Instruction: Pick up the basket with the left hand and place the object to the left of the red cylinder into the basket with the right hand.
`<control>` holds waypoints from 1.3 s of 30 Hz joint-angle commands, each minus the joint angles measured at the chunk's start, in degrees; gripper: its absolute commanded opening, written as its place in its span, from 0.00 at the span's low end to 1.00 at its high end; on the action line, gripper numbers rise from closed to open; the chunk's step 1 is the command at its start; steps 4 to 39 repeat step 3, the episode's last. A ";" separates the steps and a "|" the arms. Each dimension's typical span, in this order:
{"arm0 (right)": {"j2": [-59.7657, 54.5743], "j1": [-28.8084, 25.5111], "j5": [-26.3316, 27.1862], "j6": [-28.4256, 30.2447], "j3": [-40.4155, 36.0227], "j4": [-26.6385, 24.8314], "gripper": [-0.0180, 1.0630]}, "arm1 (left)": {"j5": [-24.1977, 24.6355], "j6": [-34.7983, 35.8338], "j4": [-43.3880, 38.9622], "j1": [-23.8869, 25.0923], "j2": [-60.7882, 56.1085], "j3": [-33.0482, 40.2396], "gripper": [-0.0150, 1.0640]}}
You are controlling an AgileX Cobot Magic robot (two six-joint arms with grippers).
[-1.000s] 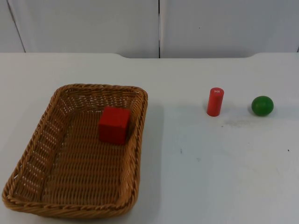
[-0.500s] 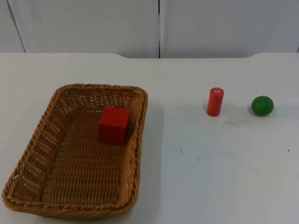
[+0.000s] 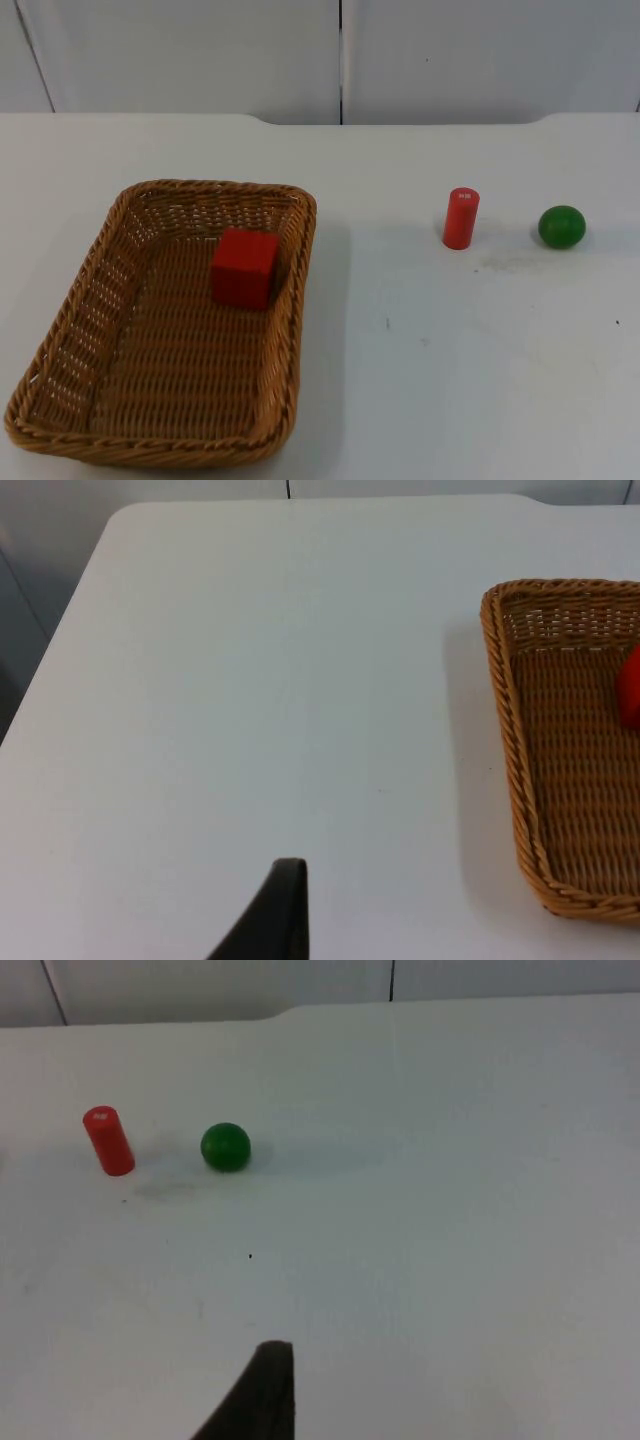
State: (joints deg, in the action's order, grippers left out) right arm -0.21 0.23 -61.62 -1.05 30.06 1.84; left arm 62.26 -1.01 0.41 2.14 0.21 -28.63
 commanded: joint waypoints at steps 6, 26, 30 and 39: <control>0.21 -0.26 -0.21 3.98 -0.63 -2.83 0.99 | -0.69 0.06 0.14 0.21 -0.21 0.35 0.99; 0.21 -0.26 -0.21 3.98 -0.63 -2.83 0.99 | -0.69 0.06 0.14 0.21 -0.21 0.35 0.99; 0.21 -0.26 -0.21 3.98 -0.63 -2.83 0.99 | -0.69 0.06 0.14 0.21 -0.21 0.35 0.99; 0.21 -0.26 -0.21 3.98 -0.63 -2.83 0.99 | -0.69 0.06 0.14 0.21 -0.21 0.35 0.99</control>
